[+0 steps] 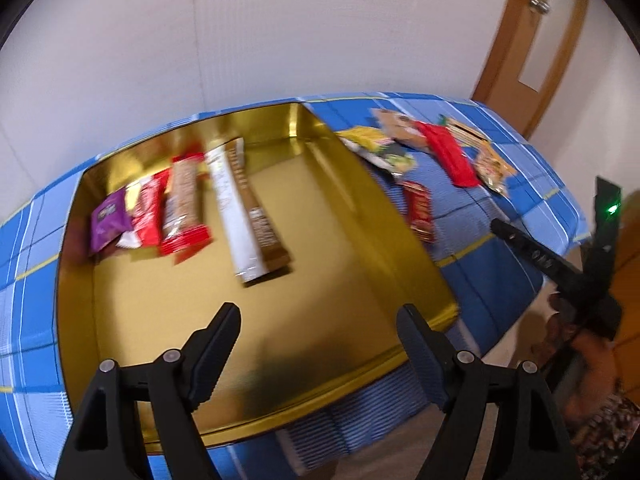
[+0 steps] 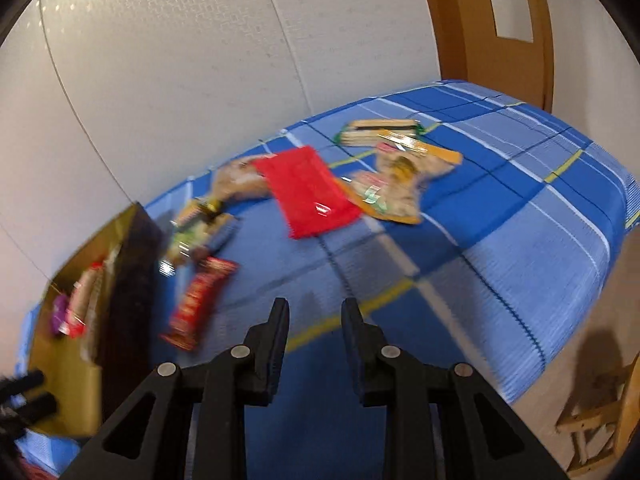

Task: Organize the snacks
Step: 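Reach the left gripper to the red packet and grasp it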

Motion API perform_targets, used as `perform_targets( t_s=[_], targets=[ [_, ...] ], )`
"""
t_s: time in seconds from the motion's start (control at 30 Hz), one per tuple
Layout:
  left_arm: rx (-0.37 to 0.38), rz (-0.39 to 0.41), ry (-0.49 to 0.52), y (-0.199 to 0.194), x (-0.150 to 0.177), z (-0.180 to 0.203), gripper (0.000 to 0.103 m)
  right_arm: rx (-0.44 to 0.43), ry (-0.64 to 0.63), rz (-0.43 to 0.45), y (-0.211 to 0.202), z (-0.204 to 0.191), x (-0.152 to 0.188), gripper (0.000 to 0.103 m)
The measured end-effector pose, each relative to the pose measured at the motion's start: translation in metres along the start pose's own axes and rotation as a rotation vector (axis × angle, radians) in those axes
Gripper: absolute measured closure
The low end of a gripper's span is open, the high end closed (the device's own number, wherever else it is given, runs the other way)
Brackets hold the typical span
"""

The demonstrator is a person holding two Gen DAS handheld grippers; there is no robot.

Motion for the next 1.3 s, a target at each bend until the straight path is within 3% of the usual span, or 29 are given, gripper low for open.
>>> perform_targets(
  t_s=[0.1,0.37,0.5,0.6,0.67,0.77,1.13,1.3],
  targets=[
    [0.009,-0.016,0.023,0.002,0.001,0.016,0.022,-0.035,0.102,0.016,-0.001,0.017,0.004,0.076],
    [0.073,0.027,0.134,0.002,-0.019,0.086,0.023,-0.063,0.186,0.057,-0.011,0.028,0.006,0.076],
    [0.085,0.009,0.17,0.02,-0.035,0.112,0.023,-0.068,0.204,0.075,-0.016,0.032,0.003,0.076],
    [0.05,-0.018,0.158,0.042,-0.048,0.121,0.031,-0.086,0.244,0.082,-0.018,0.039,0.004,0.076],
    [0.022,-0.045,0.146,0.06,-0.055,0.125,0.046,-0.093,0.266,0.084,-0.018,0.043,0.005,0.076],
    [-0.034,-0.06,0.173,0.082,-0.06,0.13,0.052,-0.1,0.288,0.091,-0.02,0.048,0.004,0.076],
    [-0.119,-0.106,0.215,0.125,-0.064,0.136,0.063,-0.108,0.295,0.118,-0.025,0.05,-0.004,0.076],
    [-0.134,-0.115,0.257,0.131,-0.058,0.14,0.079,-0.108,0.304,0.125,-0.026,0.052,-0.005,0.076]
  ],
)
Point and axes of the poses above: each gripper's, at about its wrist camera, not at the fingertips, and y roughly the way its jaws point, z to its right, x to its underside, the point moved 5 cm from there along y, roughly the way its jaws point, and after that the axes turned 12 degrees about -y, right-handed, at the moved point
